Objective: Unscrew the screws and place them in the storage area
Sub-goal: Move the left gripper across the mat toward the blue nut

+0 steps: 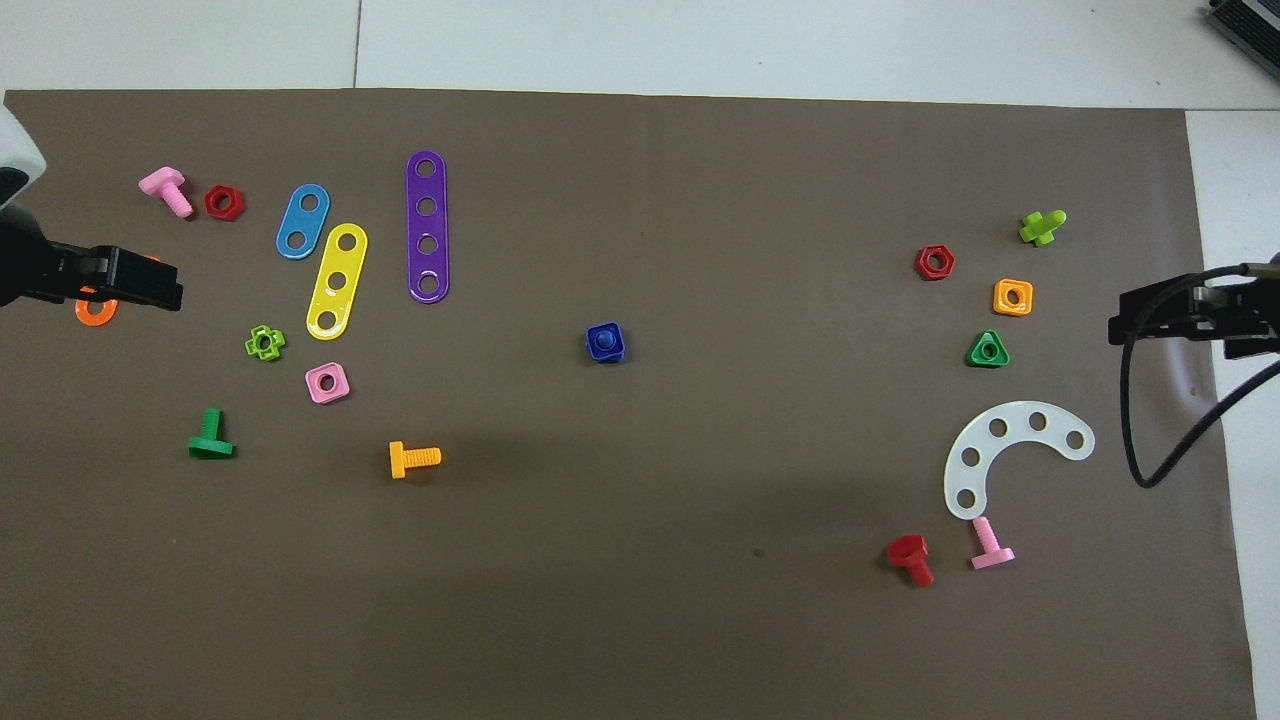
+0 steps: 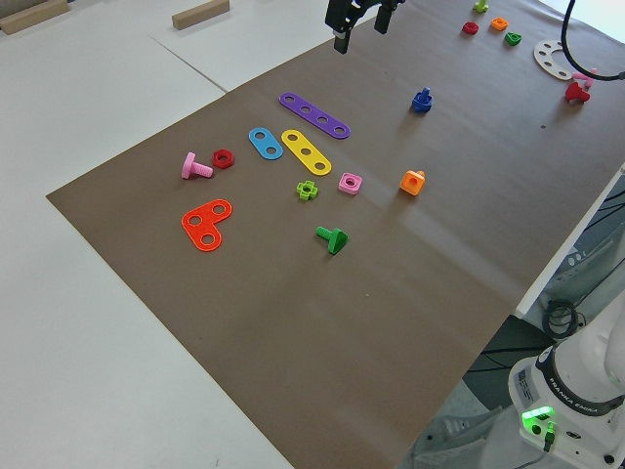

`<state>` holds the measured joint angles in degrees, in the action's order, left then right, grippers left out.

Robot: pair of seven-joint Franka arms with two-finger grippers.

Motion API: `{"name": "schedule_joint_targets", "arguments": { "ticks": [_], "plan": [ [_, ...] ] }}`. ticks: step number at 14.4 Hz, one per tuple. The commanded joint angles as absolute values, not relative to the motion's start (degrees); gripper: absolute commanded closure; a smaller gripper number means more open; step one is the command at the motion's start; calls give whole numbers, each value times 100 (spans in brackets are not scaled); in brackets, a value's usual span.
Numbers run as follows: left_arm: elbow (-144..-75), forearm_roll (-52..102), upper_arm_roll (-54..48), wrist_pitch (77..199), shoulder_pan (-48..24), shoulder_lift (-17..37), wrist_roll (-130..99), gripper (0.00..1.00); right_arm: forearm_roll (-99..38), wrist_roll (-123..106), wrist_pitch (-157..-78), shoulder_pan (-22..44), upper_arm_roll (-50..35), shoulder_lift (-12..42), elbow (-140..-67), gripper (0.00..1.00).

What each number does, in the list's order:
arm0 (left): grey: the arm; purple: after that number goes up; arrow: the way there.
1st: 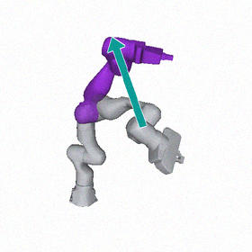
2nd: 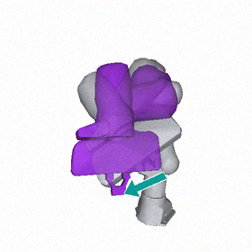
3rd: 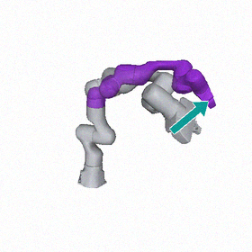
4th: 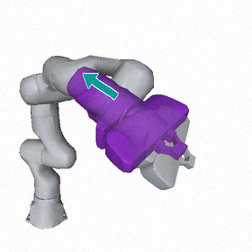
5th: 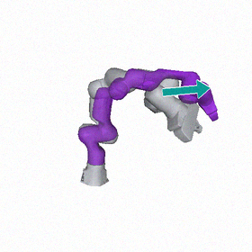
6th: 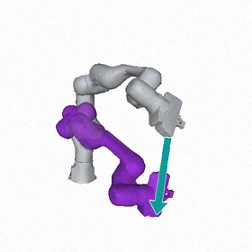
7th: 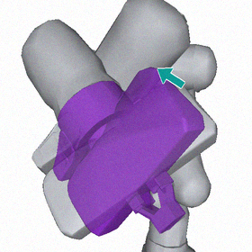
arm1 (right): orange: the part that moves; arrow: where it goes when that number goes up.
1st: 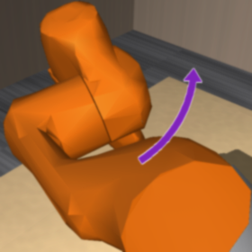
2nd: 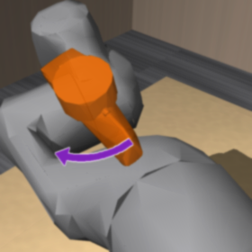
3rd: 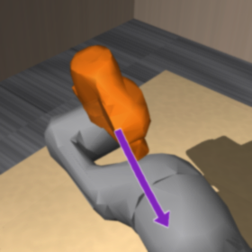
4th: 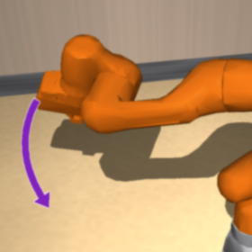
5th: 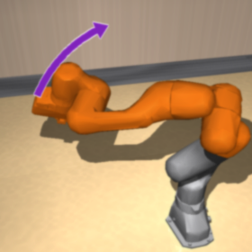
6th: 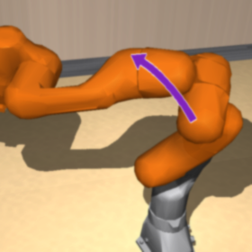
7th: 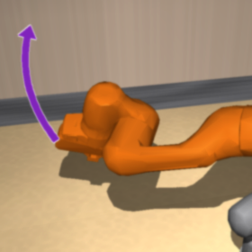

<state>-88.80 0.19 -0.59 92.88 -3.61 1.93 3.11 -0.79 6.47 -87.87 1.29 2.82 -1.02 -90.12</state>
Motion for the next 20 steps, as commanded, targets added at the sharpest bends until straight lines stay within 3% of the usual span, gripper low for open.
{"name": "schedule_joint_targets", "arguments": {
  "ticks": [1,12,20],
  "plan": [
    [-9061,70,-9,9387,-422,62,377,0,-149,712,-8789,114,272,-211,-9132,0],
    [-9263,264,-61,9571,-466,17,273,0,-149,712,-8789,114,272,-211,-9132,0],
    [-9185,229,-44,10062,-1510,579,-1211,0,-149,712,-8789,114,272,-211,-9132,0]
  ]
}}
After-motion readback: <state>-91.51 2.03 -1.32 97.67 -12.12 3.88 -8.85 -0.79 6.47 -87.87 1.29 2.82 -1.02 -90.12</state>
